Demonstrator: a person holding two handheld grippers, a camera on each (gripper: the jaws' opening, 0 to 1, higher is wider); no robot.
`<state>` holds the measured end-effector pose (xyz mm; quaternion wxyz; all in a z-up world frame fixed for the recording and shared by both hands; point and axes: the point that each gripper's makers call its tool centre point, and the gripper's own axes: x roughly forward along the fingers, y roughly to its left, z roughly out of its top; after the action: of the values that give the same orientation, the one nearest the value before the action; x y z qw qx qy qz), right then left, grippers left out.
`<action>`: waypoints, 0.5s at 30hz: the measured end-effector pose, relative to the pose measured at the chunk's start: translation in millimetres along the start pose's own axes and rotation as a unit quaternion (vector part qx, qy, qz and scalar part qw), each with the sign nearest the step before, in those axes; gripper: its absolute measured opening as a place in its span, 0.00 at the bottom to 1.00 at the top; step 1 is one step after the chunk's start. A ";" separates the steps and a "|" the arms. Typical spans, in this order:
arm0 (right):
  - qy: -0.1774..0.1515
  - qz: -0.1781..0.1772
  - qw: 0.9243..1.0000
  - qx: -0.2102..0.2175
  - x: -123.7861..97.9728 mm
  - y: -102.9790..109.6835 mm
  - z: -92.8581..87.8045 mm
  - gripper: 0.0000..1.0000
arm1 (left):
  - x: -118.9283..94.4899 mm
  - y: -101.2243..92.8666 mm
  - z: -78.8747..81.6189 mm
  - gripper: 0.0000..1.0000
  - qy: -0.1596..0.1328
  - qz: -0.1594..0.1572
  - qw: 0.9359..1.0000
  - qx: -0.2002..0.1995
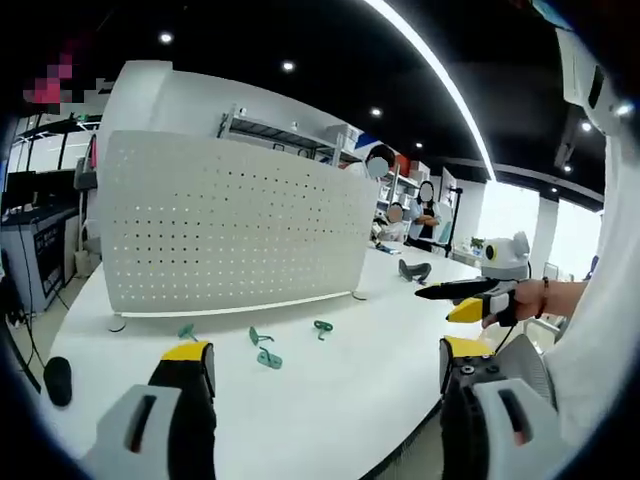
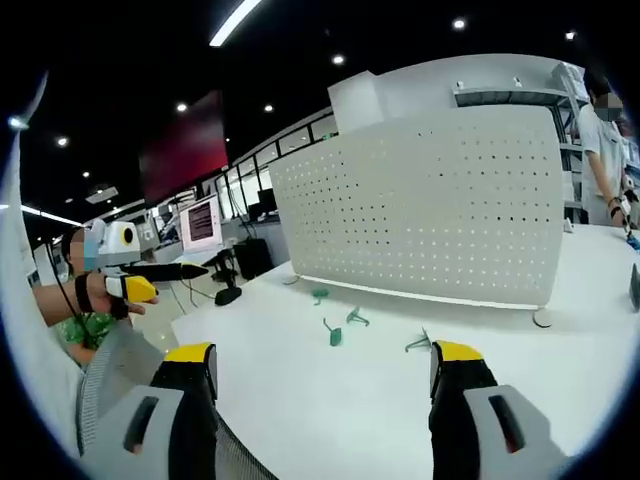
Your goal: Insert the hook assembly into the mounting plate slot until the hook locks in place.
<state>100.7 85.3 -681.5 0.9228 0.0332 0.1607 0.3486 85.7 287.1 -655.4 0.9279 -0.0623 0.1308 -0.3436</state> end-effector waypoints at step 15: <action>0.021 -0.001 1.000 -0.009 3.8 -1.7 -6.9 0.89 | 4.3 3.1 -16.1 0.95 0.020 0.006 1.000 -0.011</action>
<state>102.3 86.1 -689.4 0.9197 0.0178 0.1766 0.3502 86.2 286.2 -672.4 0.9264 -0.0645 0.1538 -0.3376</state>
